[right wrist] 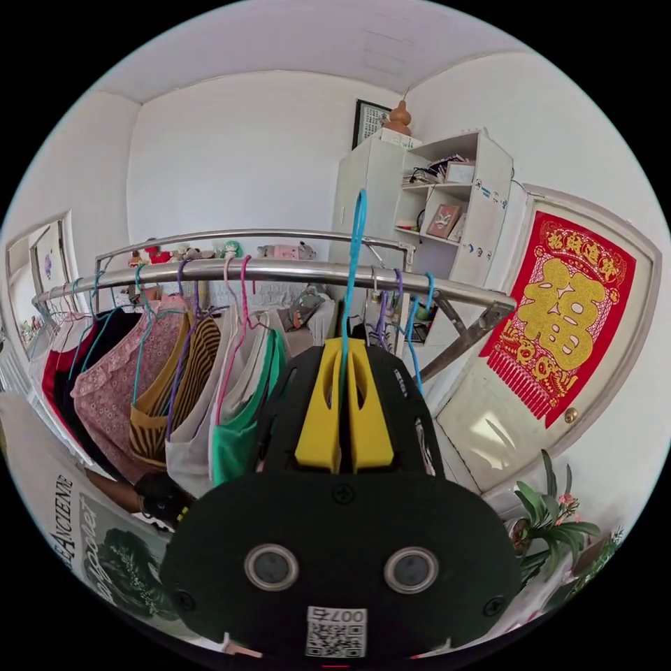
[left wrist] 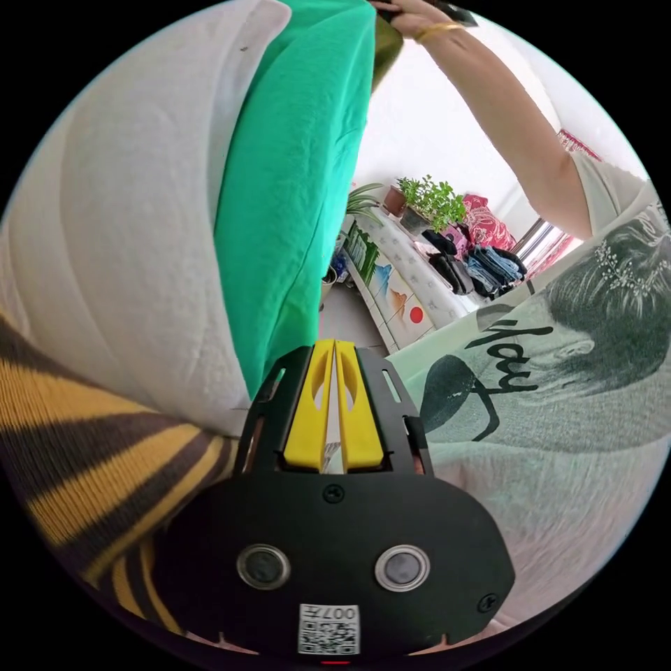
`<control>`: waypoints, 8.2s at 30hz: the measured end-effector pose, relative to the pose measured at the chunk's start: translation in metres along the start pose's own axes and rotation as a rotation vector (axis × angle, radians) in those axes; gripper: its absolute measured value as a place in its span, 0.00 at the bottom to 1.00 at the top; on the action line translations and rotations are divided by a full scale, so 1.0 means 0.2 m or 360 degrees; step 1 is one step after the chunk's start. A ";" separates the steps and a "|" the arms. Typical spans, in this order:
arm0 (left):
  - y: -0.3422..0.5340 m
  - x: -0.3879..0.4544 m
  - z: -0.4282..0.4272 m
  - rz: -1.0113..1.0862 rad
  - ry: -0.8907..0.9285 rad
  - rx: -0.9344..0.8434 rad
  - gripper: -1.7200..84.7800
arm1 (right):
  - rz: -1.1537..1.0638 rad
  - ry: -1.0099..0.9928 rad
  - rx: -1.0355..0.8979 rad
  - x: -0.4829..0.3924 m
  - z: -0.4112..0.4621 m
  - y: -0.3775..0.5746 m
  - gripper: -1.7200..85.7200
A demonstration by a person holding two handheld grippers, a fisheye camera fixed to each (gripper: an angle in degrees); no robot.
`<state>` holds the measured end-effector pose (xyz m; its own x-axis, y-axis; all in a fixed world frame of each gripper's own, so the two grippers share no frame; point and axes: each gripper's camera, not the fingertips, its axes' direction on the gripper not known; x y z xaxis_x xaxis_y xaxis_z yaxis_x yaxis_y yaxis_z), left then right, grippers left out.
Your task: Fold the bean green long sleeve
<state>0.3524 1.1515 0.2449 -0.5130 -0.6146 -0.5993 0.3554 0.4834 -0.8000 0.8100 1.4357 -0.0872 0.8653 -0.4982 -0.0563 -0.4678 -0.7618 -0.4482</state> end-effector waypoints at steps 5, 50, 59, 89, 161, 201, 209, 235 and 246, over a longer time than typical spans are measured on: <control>-0.12 0.11 -0.02 0.0106 0.0089 0.0004 0.01 | 0.0080 0.0024 0.0100 0.02 -0.36 0.39 0.02; -2.43 3.97 1.29 0.1785 0.1954 -0.0062 0.01 | 0.1344 0.1862 -0.0561 -0.95 -3.18 1.94 0.02; -2.83 4.44 1.96 0.1373 0.2075 -0.0708 0.01 | 0.1889 0.1908 -0.0503 -0.67 -3.26 2.62 0.02; -3.19 5.39 2.49 0.1075 0.1432 -0.1029 0.03 | 0.3731 0.3161 0.1330 -2.62 -3.79 4.01 0.15; -3.82 5.48 2.44 0.1240 -0.0257 -0.0005 0.03 | 0.3784 0.3568 -0.0627 -1.90 -4.03 3.31 0.05; -2.86 4.50 2.79 0.1733 0.0336 -0.1442 0.01 | 0.3912 0.1472 -0.0139 -1.60 -2.46 3.99 0.03; -3.25 4.29 2.55 0.1257 0.0447 -0.1068 0.08 | 0.3526 0.1865 -0.0164 -1.60 -2.72 3.68 0.05; -4.56 4.68 3.36 0.0407 0.0596 -0.0504 0.02 | 0.3352 0.1792 -0.0541 -0.23 -2.81 3.75 0.09; -3.54 5.72 2.27 0.2255 0.2084 -0.0469 0.07 | 0.3474 0.2233 -0.0032 -0.50 -3.05 3.71 0.11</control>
<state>-0.1304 -0.1761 0.1121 -0.2394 0.9498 -0.2013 0.9168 0.2894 0.2751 0.2653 0.6676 0.1308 -0.9928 -0.0229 0.1172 -0.0875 0.8072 -0.5837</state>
